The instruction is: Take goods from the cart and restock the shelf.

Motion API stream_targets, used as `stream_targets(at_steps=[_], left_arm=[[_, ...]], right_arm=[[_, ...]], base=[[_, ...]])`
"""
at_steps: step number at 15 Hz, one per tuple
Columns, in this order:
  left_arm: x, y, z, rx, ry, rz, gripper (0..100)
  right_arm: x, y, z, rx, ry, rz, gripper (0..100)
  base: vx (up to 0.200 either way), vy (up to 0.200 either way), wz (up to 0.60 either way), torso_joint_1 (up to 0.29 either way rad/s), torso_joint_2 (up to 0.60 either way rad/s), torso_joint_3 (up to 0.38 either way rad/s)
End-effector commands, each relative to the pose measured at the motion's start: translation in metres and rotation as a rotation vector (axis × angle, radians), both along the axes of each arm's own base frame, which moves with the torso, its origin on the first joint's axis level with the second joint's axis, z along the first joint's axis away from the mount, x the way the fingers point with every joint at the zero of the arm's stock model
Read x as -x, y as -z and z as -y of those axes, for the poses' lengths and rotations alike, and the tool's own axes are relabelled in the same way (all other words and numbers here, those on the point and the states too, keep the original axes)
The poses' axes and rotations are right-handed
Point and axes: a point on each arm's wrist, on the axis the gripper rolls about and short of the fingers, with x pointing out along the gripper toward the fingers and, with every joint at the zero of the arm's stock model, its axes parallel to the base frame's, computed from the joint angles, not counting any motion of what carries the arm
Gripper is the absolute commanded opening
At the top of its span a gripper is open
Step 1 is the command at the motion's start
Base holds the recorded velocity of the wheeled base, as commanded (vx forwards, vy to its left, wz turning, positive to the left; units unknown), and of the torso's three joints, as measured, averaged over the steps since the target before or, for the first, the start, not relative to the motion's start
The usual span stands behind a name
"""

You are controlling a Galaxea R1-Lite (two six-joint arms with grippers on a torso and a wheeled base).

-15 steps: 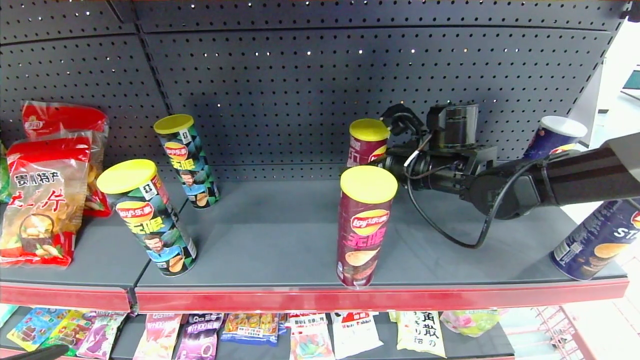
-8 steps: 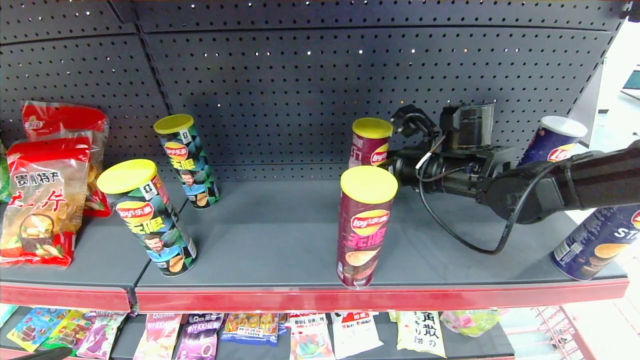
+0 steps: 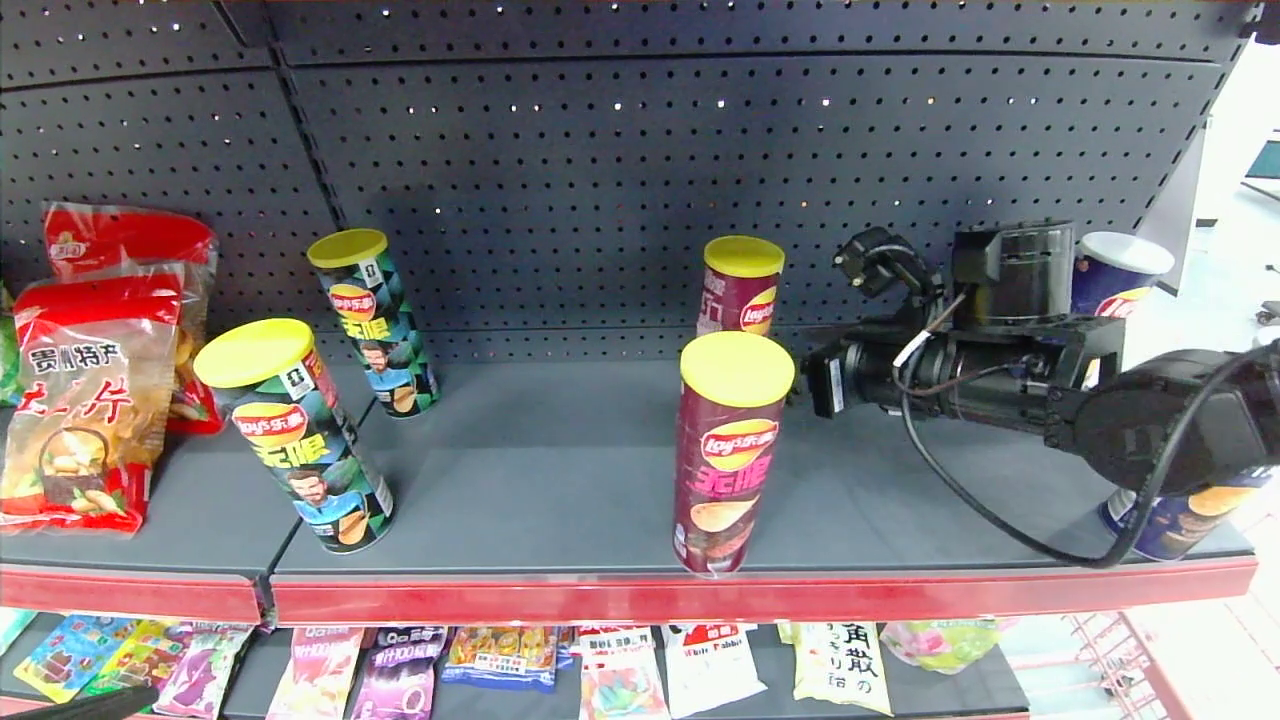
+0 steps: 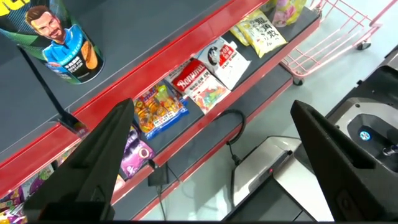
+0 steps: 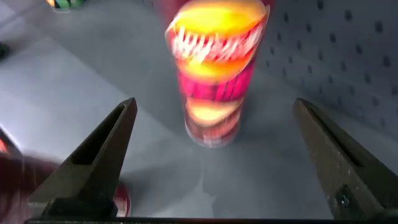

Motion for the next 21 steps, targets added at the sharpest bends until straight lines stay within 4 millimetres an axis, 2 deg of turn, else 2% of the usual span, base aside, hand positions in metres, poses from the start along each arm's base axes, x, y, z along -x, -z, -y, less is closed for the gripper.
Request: stream_targets(at_steps=[1, 4, 9, 14, 16, 18, 19, 20, 21], left_arm=[[-0.003, 0.001, 0.002, -0.015, 0.005, -0.020, 100], [-0.007, 0.001, 0.006, -0.028, 0.006, -0.037, 100], [-0.036, -0.004, 0.029, -0.036, 0.005, -0.049, 100], [-0.050, -0.002, 0.041, -0.081, 0.001, -0.113, 100], [-0.059, -0.001, 0.047, -0.106, -0.002, -0.146, 100], [-0.068, 0.009, 0.055, -0.145, -0.007, -0.216, 100], [-0.070, 0.009, 0.057, -0.147, -0.010, -0.231, 100], [-0.081, 0.008, 0.065, -0.135, -0.030, -0.259, 100], [-0.088, 0.007, 0.071, -0.117, -0.043, -0.268, 100]], right_arm=[[0.021, -0.005, 0.014, 0.002, 0.023, 0.002, 100], [0.052, -0.003, 0.033, 0.001, 0.068, -0.021, 100], [0.143, 0.013, 0.070, -0.004, 0.076, -0.047, 100], [0.217, 0.029, 0.102, -0.050, 0.087, 0.039, 100], [0.250, 0.038, 0.119, -0.060, 0.150, 0.089, 100], [0.298, 0.057, 0.139, -0.038, 0.223, 0.072, 100], [0.306, 0.059, 0.142, -0.037, 0.229, 0.072, 100], [0.330, 0.061, 0.150, -0.037, 0.257, 0.077, 100], [0.340, 0.063, 0.153, -0.032, 0.301, 0.080, 100]], base=[[0.000, 0.000, 0.00, 0.000, 0.00, 0.000], [0.000, 0.000, 0.00, 0.000, 0.00, 0.000], [0.000, 0.000, 0.00, 0.000, 0.00, 0.000], [0.000, 0.000, 0.00, 0.000, 0.00, 0.000], [0.000, 0.000, 0.00, 0.000, 0.00, 0.000], [0.000, 0.000, 0.00, 0.000, 0.00, 0.000], [0.000, 0.000, 0.00, 0.000, 0.00, 0.000], [0.000, 0.000, 0.00, 0.000, 0.00, 0.000], [0.000, 0.000, 0.00, 0.000, 0.00, 0.000]])
